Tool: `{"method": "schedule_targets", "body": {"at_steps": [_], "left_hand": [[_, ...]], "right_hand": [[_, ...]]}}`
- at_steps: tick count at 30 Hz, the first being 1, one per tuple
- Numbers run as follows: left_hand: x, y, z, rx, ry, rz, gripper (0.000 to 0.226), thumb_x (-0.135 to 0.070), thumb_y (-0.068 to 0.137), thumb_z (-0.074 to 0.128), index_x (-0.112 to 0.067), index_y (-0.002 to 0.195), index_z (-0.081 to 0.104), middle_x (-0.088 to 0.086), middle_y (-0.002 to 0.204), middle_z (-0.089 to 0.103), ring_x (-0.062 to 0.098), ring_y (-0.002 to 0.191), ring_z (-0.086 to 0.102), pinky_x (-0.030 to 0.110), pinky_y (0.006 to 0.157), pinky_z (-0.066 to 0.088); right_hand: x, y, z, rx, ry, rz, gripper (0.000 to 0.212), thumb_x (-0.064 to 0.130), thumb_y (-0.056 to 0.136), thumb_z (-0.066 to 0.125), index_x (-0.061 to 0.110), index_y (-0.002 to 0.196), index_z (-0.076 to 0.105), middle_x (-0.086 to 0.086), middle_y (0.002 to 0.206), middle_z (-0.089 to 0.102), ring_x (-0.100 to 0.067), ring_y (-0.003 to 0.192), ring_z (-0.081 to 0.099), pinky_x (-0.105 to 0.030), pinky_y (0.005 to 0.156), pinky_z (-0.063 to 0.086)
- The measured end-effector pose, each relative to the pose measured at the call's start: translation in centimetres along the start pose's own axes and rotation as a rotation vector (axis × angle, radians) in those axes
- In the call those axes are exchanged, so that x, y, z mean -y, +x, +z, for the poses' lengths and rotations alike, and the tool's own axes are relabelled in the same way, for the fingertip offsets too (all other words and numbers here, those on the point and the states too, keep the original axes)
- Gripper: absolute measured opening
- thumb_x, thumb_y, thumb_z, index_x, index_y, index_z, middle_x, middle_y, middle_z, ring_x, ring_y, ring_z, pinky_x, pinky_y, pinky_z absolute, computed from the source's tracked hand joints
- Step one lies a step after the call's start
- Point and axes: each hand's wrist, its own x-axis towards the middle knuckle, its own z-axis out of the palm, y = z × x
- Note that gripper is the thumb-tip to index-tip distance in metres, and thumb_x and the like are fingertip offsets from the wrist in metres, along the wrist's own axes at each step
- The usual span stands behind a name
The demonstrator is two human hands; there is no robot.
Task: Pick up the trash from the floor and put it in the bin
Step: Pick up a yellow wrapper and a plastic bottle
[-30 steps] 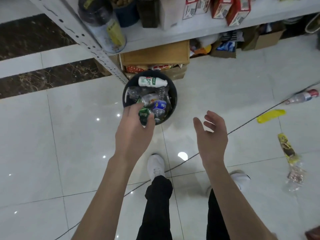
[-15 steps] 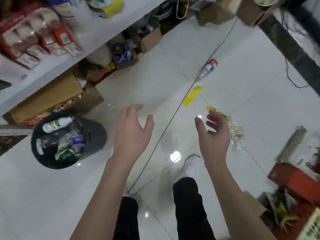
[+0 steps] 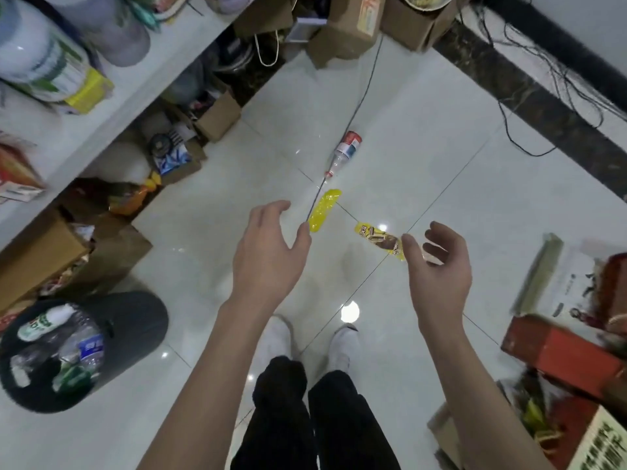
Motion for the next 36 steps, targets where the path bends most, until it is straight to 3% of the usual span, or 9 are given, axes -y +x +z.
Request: {"method": "schedule_targets", "body": {"at_steps": [4, 7, 10, 12, 18, 29, 36], "left_hand": [[0.3, 4.6, 2.1, 0.002, 0.015, -0.007, 0.045, -0.043, 0.096, 0.057, -0.024, 0.136, 0.051, -0.005, 0.135, 0.050, 0.018, 0.115, 0.057, 0.042, 0.094, 0.050], [1.4, 8.6, 4.5, 0.004, 0.020, 0.000, 0.046, -0.044, 0.096, 0.056, -0.024, 0.137, 0.050, -0.006, 0.136, 0.050, 0.018, 0.114, 0.056, 0.044, 0.094, 0.050], [3.4, 13.0, 8.0, 0.003, 0.023, 0.000, 0.047, -0.045, 0.095, 0.056, -0.025, 0.137, 0.049, -0.006, 0.135, 0.049, 0.017, 0.113, 0.057, 0.043, 0.093, 0.051], [5.5, 15.9, 11.0, -0.001, 0.031, -0.002, 0.047, -0.045, 0.095, 0.057, -0.025, 0.137, 0.050, -0.005, 0.134, 0.050, 0.017, 0.112, 0.058, 0.043, 0.092, 0.051], [13.0, 22.4, 21.3, 0.005, 0.026, -0.041, 0.046, -0.042, 0.094, 0.059, -0.024, 0.135, 0.052, -0.003, 0.134, 0.051, 0.019, 0.111, 0.059, 0.042, 0.091, 0.051], [23.3, 29.6, 39.6, 0.102, 0.112, 0.029, 0.053, -0.033, 0.087, 0.069, -0.018, 0.135, 0.052, 0.002, 0.133, 0.052, 0.025, 0.113, 0.059, 0.043, 0.092, 0.047], [23.8, 32.9, 44.1, 0.087, 0.354, 0.132, 0.060, -0.037, 0.085, 0.069, -0.017, 0.138, 0.049, 0.006, 0.129, 0.052, 0.030, 0.114, 0.051, 0.039, 0.091, 0.042]], "right_hand": [[-0.9, 3.6, 2.8, 0.032, 0.013, 0.022, 0.039, 0.027, 0.089, 0.078, 0.023, 0.125, 0.062, 0.007, 0.125, 0.063, 0.015, 0.092, 0.060, -0.004, 0.072, 0.044], [-2.3, 6.9, 5.7, 0.026, 0.024, 0.033, 0.040, 0.031, 0.088, 0.078, 0.028, 0.125, 0.062, 0.010, 0.125, 0.063, 0.002, 0.108, 0.062, -0.009, 0.075, 0.050], [-4.6, 11.0, 9.2, 0.019, 0.027, 0.050, 0.040, 0.033, 0.088, 0.078, 0.031, 0.124, 0.062, 0.012, 0.124, 0.063, -0.001, 0.111, 0.061, -0.039, 0.084, 0.060], [-6.7, 14.0, 11.9, 0.024, 0.016, 0.045, 0.039, 0.034, 0.088, 0.077, 0.033, 0.124, 0.061, 0.014, 0.123, 0.063, 0.000, 0.110, 0.060, -0.050, 0.083, 0.061], [-14.1, 22.9, 19.9, 0.050, -0.051, -0.066, 0.043, 0.036, 0.090, 0.075, 0.026, 0.129, 0.061, 0.009, 0.124, 0.064, -0.003, 0.110, 0.062, -0.027, 0.092, 0.053], [-27.9, 33.9, 29.0, 0.115, -0.125, -0.162, 0.044, 0.034, 0.088, 0.076, 0.022, 0.128, 0.061, 0.004, 0.123, 0.065, -0.007, 0.107, 0.064, -0.031, 0.095, 0.053], [-29.0, 36.8, 31.2, 0.118, -0.157, -0.176, 0.046, 0.035, 0.087, 0.076, 0.021, 0.129, 0.062, 0.005, 0.123, 0.065, -0.008, 0.107, 0.064, -0.031, 0.096, 0.053]]}}
